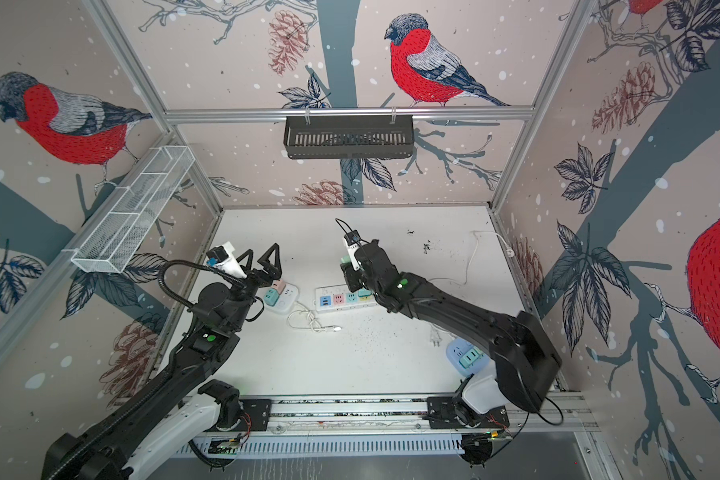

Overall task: Insert the plug
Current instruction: 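Grasp and lift the light-green adapter with the right gripper, then bring the light-green adapter toward the left gripper while the left gripper approaches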

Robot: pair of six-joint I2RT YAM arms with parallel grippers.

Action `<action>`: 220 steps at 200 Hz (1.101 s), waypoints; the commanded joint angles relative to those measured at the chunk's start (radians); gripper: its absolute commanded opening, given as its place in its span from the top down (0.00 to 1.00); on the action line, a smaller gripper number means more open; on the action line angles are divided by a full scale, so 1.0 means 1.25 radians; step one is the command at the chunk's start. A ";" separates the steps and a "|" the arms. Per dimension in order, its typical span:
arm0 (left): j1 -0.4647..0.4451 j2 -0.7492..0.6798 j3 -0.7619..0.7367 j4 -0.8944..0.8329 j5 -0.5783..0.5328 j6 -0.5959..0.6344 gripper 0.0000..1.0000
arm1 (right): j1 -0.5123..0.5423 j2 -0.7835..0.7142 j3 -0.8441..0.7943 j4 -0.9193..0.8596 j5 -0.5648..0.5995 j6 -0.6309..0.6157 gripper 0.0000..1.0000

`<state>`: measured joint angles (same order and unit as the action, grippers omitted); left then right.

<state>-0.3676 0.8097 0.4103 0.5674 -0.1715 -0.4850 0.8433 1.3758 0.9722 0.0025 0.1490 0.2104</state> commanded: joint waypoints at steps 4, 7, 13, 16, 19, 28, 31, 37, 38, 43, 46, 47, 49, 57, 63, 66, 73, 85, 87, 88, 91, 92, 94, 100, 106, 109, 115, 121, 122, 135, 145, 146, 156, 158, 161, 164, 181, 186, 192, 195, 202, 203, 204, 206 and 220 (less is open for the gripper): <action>0.002 -0.008 -0.003 0.076 0.030 -0.026 0.03 | 0.002 -0.133 -0.119 0.153 0.071 -0.004 0.75; 0.002 -0.008 0.001 0.070 0.029 -0.025 0.03 | 0.001 -0.148 -0.135 0.164 0.074 -0.006 0.76; 0.002 -0.007 0.008 0.056 0.032 -0.025 0.03 | 0.002 -0.178 -0.165 0.184 0.080 -0.009 0.76; 0.002 -0.008 0.013 0.048 0.035 -0.024 0.03 | 0.002 -0.194 -0.181 0.194 0.083 -0.011 0.77; 0.002 -0.008 0.018 0.043 0.039 -0.022 0.03 | 0.002 -0.209 -0.194 0.204 0.085 -0.013 0.77; 0.002 -0.005 0.029 0.039 0.067 -0.016 0.03 | 0.004 -0.246 -0.233 0.235 0.092 -0.018 0.78; 0.002 -0.004 0.032 0.037 0.077 -0.016 0.03 | 0.004 -0.260 -0.248 0.245 0.093 -0.022 0.78; 0.002 -0.002 0.041 0.031 0.100 -0.019 0.03 | 0.004 -0.284 -0.274 0.265 0.094 -0.026 0.79; 0.002 -0.002 0.042 0.028 0.104 -0.019 0.03 | 0.005 -0.288 -0.278 0.269 0.093 -0.027 0.79; 0.001 0.000 0.050 0.020 0.128 -0.020 0.03 | 0.005 -0.305 -0.297 0.284 0.093 -0.031 0.79; 0.002 -0.001 0.055 0.017 0.142 -0.020 0.04 | 0.005 -0.314 -0.307 0.292 0.093 -0.033 0.79; 0.002 0.000 0.057 0.016 0.148 -0.020 0.04 | 0.006 -0.317 -0.310 0.295 0.093 -0.033 0.79; 0.002 0.001 0.060 0.014 0.160 -0.020 0.05 | 0.006 -0.324 -0.316 0.300 0.094 -0.034 0.79; 0.002 0.002 0.073 0.005 0.210 -0.017 0.07 | 0.007 -0.346 -0.337 0.315 0.095 -0.038 0.79; 0.001 0.003 0.081 0.004 0.238 -0.019 0.10 | 0.007 -0.361 -0.351 0.325 0.096 -0.041 0.79; 0.000 0.004 0.082 0.004 0.253 -0.021 0.11 | 0.009 -0.368 -0.357 0.330 0.098 -0.041 0.79; -0.002 0.005 0.087 0.005 0.275 -0.022 0.12 | 0.009 -0.385 -0.372 0.342 0.099 -0.046 0.79; -0.011 0.005 0.094 0.000 0.297 -0.019 0.13 | 0.010 -0.412 -0.391 0.359 0.098 -0.052 0.79; -0.012 0.006 0.096 -0.001 0.298 -0.016 0.13 | 0.010 -0.416 -0.394 0.362 0.098 -0.055 0.79; -0.014 0.006 0.097 -0.002 0.299 -0.015 0.13 | 0.010 -0.418 -0.396 0.364 0.098 -0.055 0.79; -0.018 0.006 0.100 -0.005 0.300 -0.011 0.13 | 0.009 -0.425 -0.400 0.367 0.097 -0.057 0.79; -0.019 0.006 0.101 -0.007 0.300 -0.009 0.13 | 0.010 -0.426 -0.402 0.369 0.097 -0.058 0.79; -0.022 0.006 0.103 -0.009 0.300 -0.005 0.13 | 0.010 -0.429 -0.405 0.371 0.095 -0.059 0.79; -0.030 0.007 0.111 -0.020 0.298 0.004 0.13 | 0.010 -0.441 -0.412 0.377 0.094 -0.065 0.79; -0.041 0.009 0.121 -0.036 0.294 0.014 0.13 | 0.010 -0.452 -0.419 0.382 0.093 -0.068 0.79; -0.046 0.011 0.127 -0.044 0.293 0.020 0.13 | 0.010 -0.456 -0.423 0.386 0.093 -0.069 0.79; -0.057 0.014 0.139 -0.061 0.289 0.031 0.13 | 0.010 -0.466 -0.432 0.391 0.097 -0.070 0.79; -0.069 0.019 0.149 -0.075 0.287 0.040 0.13 | 0.010 -0.474 -0.439 0.396 0.102 -0.070 0.79; -0.070 0.020 0.152 -0.077 0.287 0.042 0.13 | 0.010 -0.476 -0.440 0.397 0.103 -0.070 0.79; -0.096 0.033 0.172 -0.091 0.296 0.063 0.13 | 0.009 -0.492 -0.459 0.409 0.117 -0.071 0.79; -0.112 0.046 0.186 -0.097 0.311 0.079 0.14 | 0.010 -0.502 -0.468 0.415 0.119 -0.074 0.79; -0.114 0.047 0.188 -0.098 0.312 0.080 0.14 | 0.010 -0.503 -0.467 0.415 0.119 -0.074 0.79; -0.132 0.058 0.203 -0.109 0.322 0.095 0.14 | 0.009 -0.510 -0.470 0.415 0.120 -0.076 0.79; -0.136 0.060 0.206 -0.112 0.323 0.098 0.14 | 0.010 -0.512 -0.470 0.415 0.120 -0.076 0.79; -0.141 0.063 0.211 -0.117 0.324 0.102 0.14 | 0.010 -0.514 -0.471 0.414 0.121 -0.076 0.79; -0.147 0.066 0.217 -0.123 0.324 0.106 0.14 | 0.010 -0.516 -0.472 0.416 0.121 -0.078 0.80; -0.180 0.085 0.248 -0.159 0.324 0.135 0.15 | 0.010 -0.523 -0.472 0.416 0.139 -0.083 0.81; -0.191 0.090 0.256 -0.169 0.323 0.144 0.15 | 0.010 -0.524 -0.474 0.419 0.147 -0.084 0.81; -0.203 0.097 0.265 -0.179 0.323 0.151 0.16 | 0.009 -0.526 -0.477 0.423 0.153 -0.085 0.81; -0.209 0.101 0.270 -0.183 0.321 0.156 0.16 | 0.009 -0.528 -0.479 0.426 0.154 -0.087 0.82; -0.222 0.108 0.278 -0.190 0.320 0.166 0.16 | 0.009 -0.531 -0.487 0.439 0.153 -0.099 0.83; -0.224 0.109 0.279 -0.191 0.320 0.167 0.16 | 0.009 -0.532 -0.489 0.442 0.152 -0.100 0.84; -0.226 0.111 0.279 -0.191 0.319 0.167 0.16 | 0.009 -0.532 -0.490 0.443 0.152 -0.102 0.84; -0.230 0.113 0.282 -0.192 0.319 0.170 0.16 | 0.009 -0.533 -0.493 0.450 0.150 -0.106 0.84; -0.255 0.129 0.293 -0.197 0.312 0.185 0.16 | 0.009 -0.538 -0.522 0.503 0.123 -0.145 0.89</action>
<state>-0.6479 0.9474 0.7498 0.3481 0.2096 -0.3187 0.8539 0.7128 0.3580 0.5060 0.3176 0.1017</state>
